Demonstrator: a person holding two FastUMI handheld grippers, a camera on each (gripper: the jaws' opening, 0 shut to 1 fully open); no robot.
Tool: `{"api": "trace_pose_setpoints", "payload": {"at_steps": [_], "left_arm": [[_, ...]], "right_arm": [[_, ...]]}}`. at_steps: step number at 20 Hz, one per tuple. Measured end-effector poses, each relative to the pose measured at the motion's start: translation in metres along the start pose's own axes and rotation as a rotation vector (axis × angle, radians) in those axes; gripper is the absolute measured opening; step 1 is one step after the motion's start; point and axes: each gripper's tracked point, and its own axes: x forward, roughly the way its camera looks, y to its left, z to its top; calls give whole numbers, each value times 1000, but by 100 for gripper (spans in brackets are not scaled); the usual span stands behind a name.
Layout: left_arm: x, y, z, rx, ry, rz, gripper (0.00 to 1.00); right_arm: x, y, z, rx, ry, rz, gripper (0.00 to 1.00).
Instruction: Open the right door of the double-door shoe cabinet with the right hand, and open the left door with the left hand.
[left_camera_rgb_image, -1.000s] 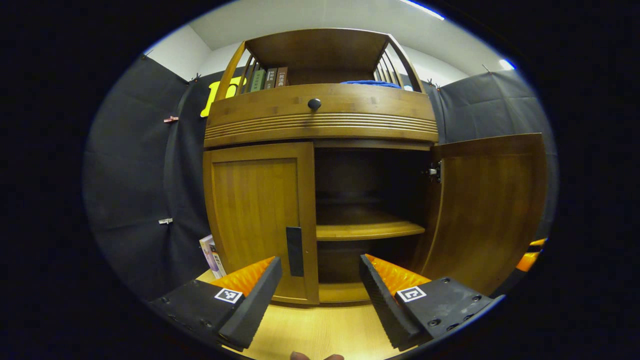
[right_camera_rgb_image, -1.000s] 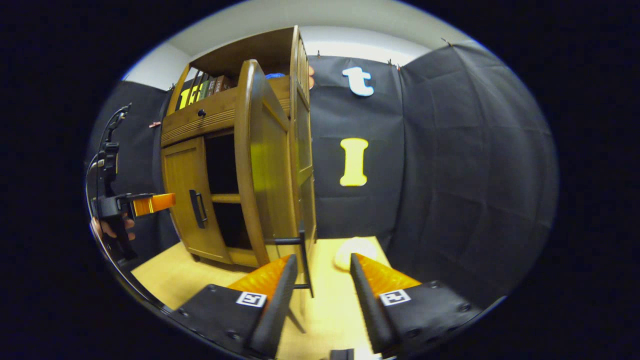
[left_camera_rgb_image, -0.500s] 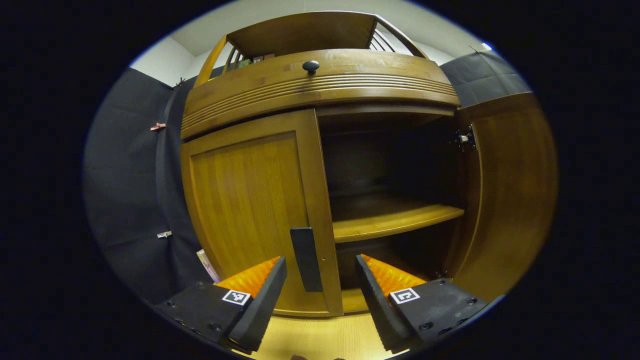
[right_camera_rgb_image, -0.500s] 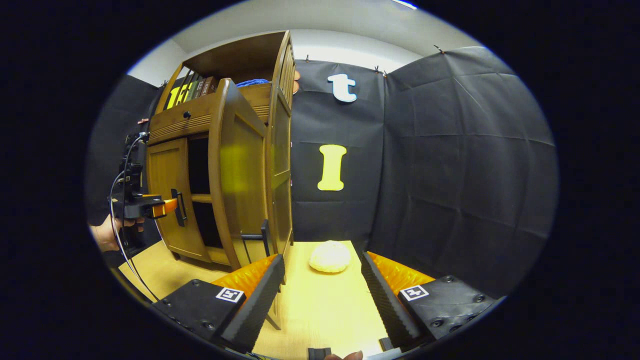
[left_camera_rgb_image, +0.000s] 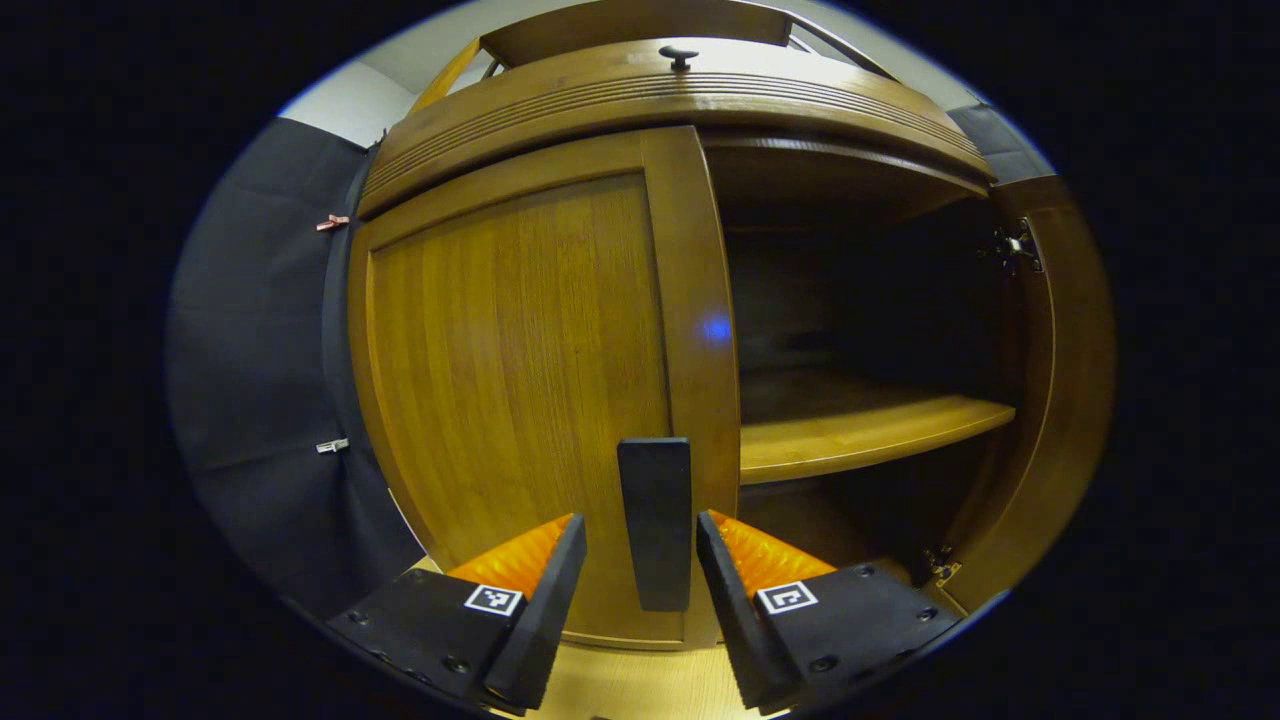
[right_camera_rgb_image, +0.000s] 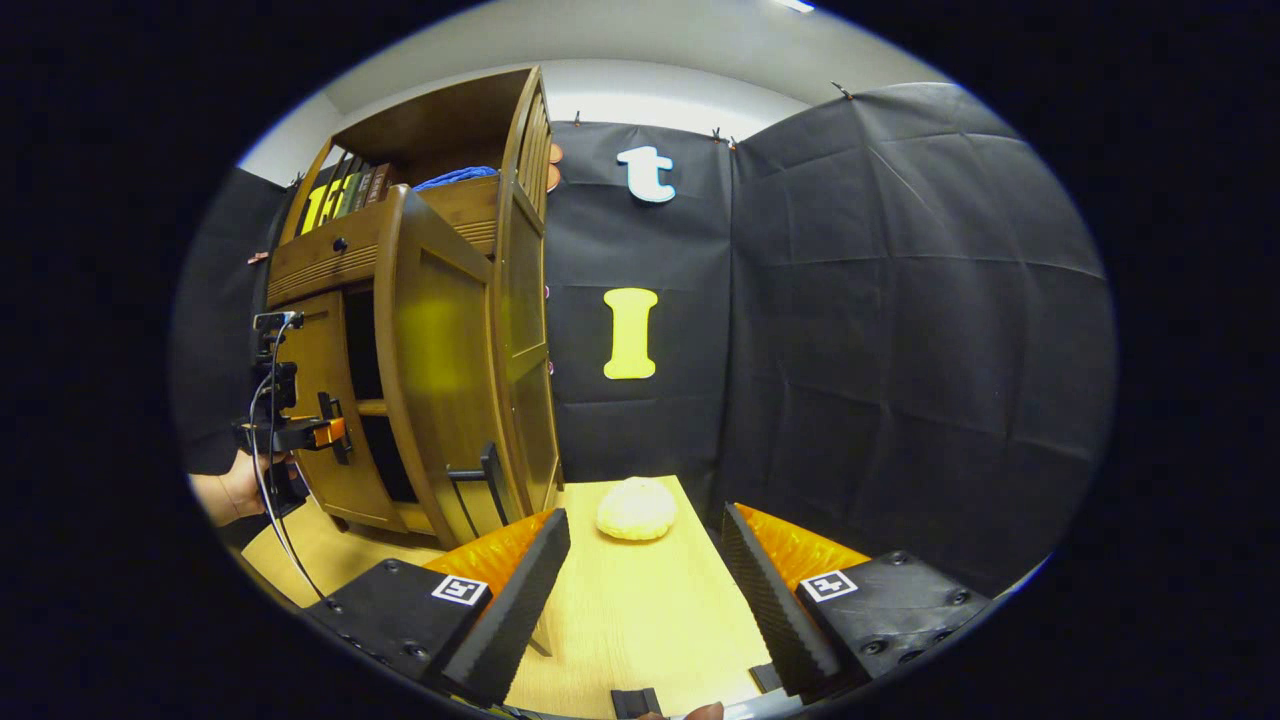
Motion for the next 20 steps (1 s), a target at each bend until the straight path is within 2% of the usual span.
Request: {"api": "trace_pose_setpoints", "payload": {"at_steps": [4,5,6,7,8,11,14,15,16,17,20], "left_arm": [[13,-11,-2,-14,-4,-36,57],[14,-8,0,-24,-8,-26,46],[11,-8,0,-41,-11,-38,43],[11,-8,0,-51,-8,-44,35],[9,-8,-1,-49,-1,-50,35],[1,-8,-2,-43,11,-68,33],[-18,-1,-4,-55,18,-86,32],[-25,2,-7,-54,20,-96,32],[-35,5,-10,-52,21,-107,32],[-43,8,-12,-53,23,-119,34],[-71,23,-17,-56,33,-167,33]], "right_arm": [[-1,-2,5,12,-2,-26,97],[-3,0,6,11,-6,-29,97],[-5,2,7,9,-9,-33,98],[-8,5,8,5,-9,-33,98],[-10,9,8,-1,-9,-35,94],[-20,23,12,-21,-16,-38,98],[-31,39,16,-34,-28,-39,98],[-34,45,16,-40,-30,-39,94],[-37,52,16,-44,-32,-37,94],[-40,60,15,-46,-31,-33,98],[-44,87,14,-53,-29,-8,100]]}}
